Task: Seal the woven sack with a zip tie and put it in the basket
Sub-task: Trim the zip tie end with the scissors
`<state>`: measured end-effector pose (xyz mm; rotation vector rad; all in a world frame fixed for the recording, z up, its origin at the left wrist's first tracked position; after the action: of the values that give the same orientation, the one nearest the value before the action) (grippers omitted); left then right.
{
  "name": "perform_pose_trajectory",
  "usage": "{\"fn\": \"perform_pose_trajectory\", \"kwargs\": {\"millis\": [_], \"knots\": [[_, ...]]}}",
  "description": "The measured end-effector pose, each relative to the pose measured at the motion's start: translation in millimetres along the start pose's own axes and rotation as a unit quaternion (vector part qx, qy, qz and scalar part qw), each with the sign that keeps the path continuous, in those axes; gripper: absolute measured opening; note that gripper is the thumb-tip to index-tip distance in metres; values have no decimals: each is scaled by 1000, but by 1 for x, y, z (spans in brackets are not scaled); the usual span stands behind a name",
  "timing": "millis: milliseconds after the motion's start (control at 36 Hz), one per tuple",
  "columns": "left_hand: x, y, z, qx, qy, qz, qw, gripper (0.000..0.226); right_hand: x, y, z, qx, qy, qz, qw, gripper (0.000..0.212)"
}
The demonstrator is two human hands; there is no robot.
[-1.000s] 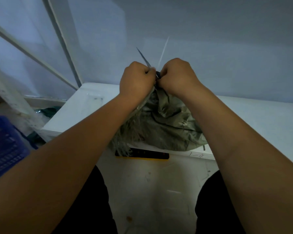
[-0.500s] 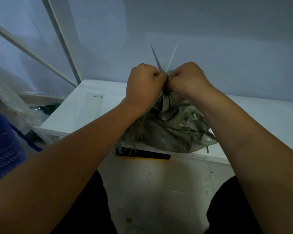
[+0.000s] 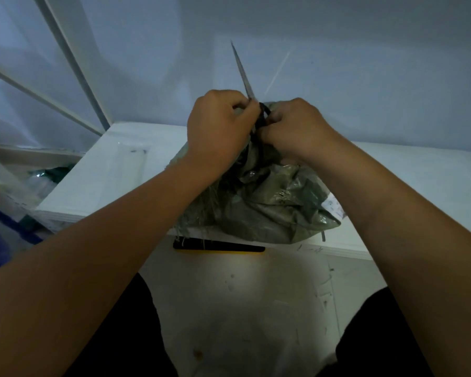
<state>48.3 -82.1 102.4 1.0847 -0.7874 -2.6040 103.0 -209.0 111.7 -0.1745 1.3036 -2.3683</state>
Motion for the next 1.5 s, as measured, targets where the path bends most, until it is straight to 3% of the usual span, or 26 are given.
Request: {"fn": "perform_pose_trajectory", "kwargs": {"millis": [167,306,389,528,694,861,1083,1139,1222,1306,1361,1417,1500], "knots": [[7,10,-1,-1,-13,-43,999,29,7,4,11,-53,-38,-23,998,8],[-2,10,8,66,-32,-23,997,25,7,1,20,-62,43,15,997,23],[-11,-4,10,87,-71,28,993,36,3,3,29,-77,77,49,993,23],[-14,-22,16,55,-140,28,988,40,3,8,38,-119,96,68,986,28],[-13,-22,19,6,-236,-7,972,35,9,8,34,-139,48,50,988,40],[-9,-25,10,-89,-315,-29,944,17,5,12,20,-159,25,57,985,37],[-4,-26,4,-128,-299,-44,945,28,0,4,17,-189,118,97,970,14],[-3,-23,4,-122,-289,-42,948,27,0,0,16,-214,122,99,964,18],[-2,-20,0,-83,-297,-13,951,27,2,-4,9,-242,90,96,961,24],[-1,-16,0,12,-304,61,951,30,4,-3,1,-271,60,87,957,23],[1,-10,4,82,-290,110,947,21,6,-4,-1,-283,62,86,953,24],[2,-5,7,179,-270,145,935,5,7,-6,0,-307,76,91,944,23],[3,0,7,308,-247,181,901,17,6,-8,1,-371,95,86,920,21]]}}
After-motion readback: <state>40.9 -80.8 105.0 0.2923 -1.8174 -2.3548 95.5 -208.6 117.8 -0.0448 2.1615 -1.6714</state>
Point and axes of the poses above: each hand's wrist, its own x-axis away from the middle knuckle, its own z-axis out of the back of the hand, y = z × x, the point moved 3 cm from there along -x, towards the middle knuckle, and after that the axes turned 14 degrees about -x, right-handed, at the moved point
